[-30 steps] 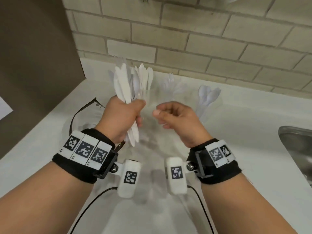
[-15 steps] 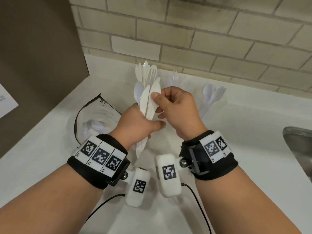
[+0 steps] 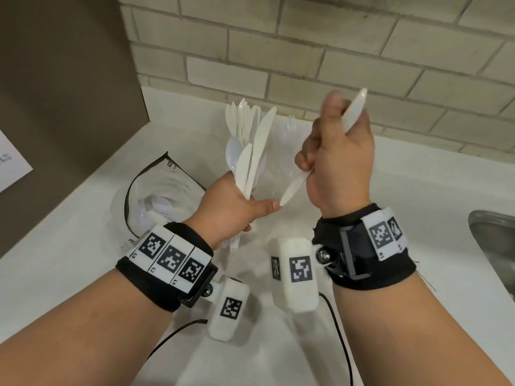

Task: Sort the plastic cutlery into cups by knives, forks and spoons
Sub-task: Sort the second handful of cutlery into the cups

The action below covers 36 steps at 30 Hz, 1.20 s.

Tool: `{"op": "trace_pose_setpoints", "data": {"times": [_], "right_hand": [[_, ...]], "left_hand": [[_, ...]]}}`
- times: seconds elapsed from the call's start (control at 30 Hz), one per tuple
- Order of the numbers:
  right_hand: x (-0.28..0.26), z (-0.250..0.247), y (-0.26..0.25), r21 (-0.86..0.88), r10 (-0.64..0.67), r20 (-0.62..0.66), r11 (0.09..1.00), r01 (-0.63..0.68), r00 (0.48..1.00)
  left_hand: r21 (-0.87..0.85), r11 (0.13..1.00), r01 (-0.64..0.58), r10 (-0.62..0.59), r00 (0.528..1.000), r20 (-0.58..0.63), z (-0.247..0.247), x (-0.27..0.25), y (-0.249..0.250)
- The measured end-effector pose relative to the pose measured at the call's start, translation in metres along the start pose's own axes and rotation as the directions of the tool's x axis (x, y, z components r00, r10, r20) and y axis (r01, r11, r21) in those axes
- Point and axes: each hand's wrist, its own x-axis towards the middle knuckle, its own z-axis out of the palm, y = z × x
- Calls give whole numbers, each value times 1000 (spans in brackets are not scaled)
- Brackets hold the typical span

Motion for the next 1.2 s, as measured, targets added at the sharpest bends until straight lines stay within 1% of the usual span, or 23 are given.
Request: {"op": "trace_pose_setpoints", "data": {"times": [0.07,0.1,0.13,0.2,0.23,0.3,0.4,0.47,0.53,0.6,0.67,0.73,0.77,0.87,0.97,1.0,1.07,1.1,1.13,1.2], "right_hand": [[2,-1,4,-169,35,86,985,-20,996],[1,-1,9,-270,50,117,963,-17,992],[-1,0,14,-354,46,134,935,4,990],[-3,3,22,-431,3,131,901,54,991],[-3,5,24,-438,-7,122,897,61,992],[-2,5,26,-413,14,129,910,41,992],[-4,3,29,-441,35,213,895,64,976],[-8,3,31,-454,77,234,890,39,969],[-10,1,31,-424,111,230,906,-4,967],[-10,0,31,-376,123,195,926,-41,973],[-10,0,30,-287,113,151,956,-66,982],[-9,2,28,-160,103,105,983,-86,989],[-8,2,25,-119,94,80,989,-84,992],[-3,4,18,-84,47,-3,995,-48,999],[2,3,8,-4,25,-82,1000,-25,996],[4,2,3,10,5,-115,1000,-4,993],[7,-1,-6,-28,-51,-149,999,47,988],[7,-2,-8,-85,-73,-130,994,62,989],[7,-2,-8,-166,-81,-81,984,67,993],[1,0,-2,-369,-48,77,926,73,996]], "left_hand": [[15,1000,-22,22,1000,-2,0,2,-1],[27,999,-37,37,999,3,1,2,-1],[45,998,-52,52,999,7,1,3,0],[75,995,-65,64,998,15,2,3,1],[77,995,-66,65,998,16,3,2,1],[54,996,-66,65,998,25,3,2,1],[-35,997,-76,78,995,60,2,0,5],[-86,991,-107,114,990,84,2,-1,7],[-96,988,-123,132,988,86,3,-1,7],[-90,985,-150,159,982,106,3,-2,6],[-102,981,-165,178,974,139,3,-2,5],[-126,986,-112,131,980,148,3,-5,8],[-138,986,-92,111,984,142,3,-5,9],[-169,983,-77,99,987,124,5,-7,12],[-201,978,-59,85,988,126,5,-8,12],[-208,977,-47,70,992,107,5,-7,11],[-190,981,-29,33,999,21,4,-2,8],[-139,990,-24,19,999,-34,4,1,6],[-57,998,-19,14,996,-85,3,4,4],[116,993,1,16,988,-151,2,10,1]]}}
